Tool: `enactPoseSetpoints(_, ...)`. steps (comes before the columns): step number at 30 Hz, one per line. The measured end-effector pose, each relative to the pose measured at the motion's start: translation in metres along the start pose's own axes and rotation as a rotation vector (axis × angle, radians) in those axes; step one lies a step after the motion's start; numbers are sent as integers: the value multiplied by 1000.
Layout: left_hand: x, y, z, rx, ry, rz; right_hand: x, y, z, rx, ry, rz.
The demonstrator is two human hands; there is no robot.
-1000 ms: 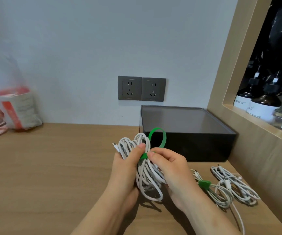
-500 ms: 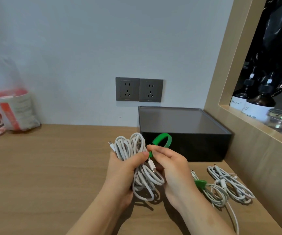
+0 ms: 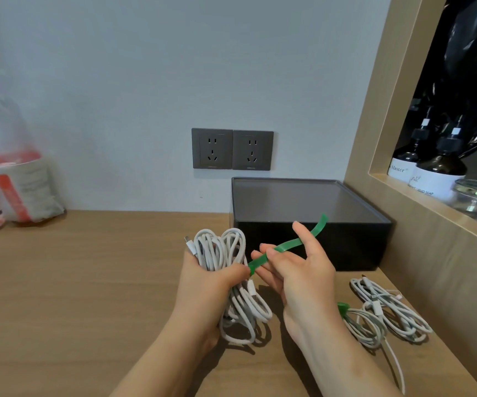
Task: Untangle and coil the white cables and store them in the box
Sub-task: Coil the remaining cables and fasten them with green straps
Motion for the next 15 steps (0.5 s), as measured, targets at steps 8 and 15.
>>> enactPoseSetpoints(8,7,-11,-3,-175,67,94,1,16,13,36,-134,203)
enactPoseSetpoints(15,0,-14,4,-329,159,115,-5,25,22,51,-195,281)
Point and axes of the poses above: each hand's wrist, its own z-axis away from the middle knuckle, its own y-axis out of the palm, x = y × z, the point moved 8 cm from there along -z, towards the middle knuckle, and after that the axes turned 7 degrees about x, right-handed, at the moved point
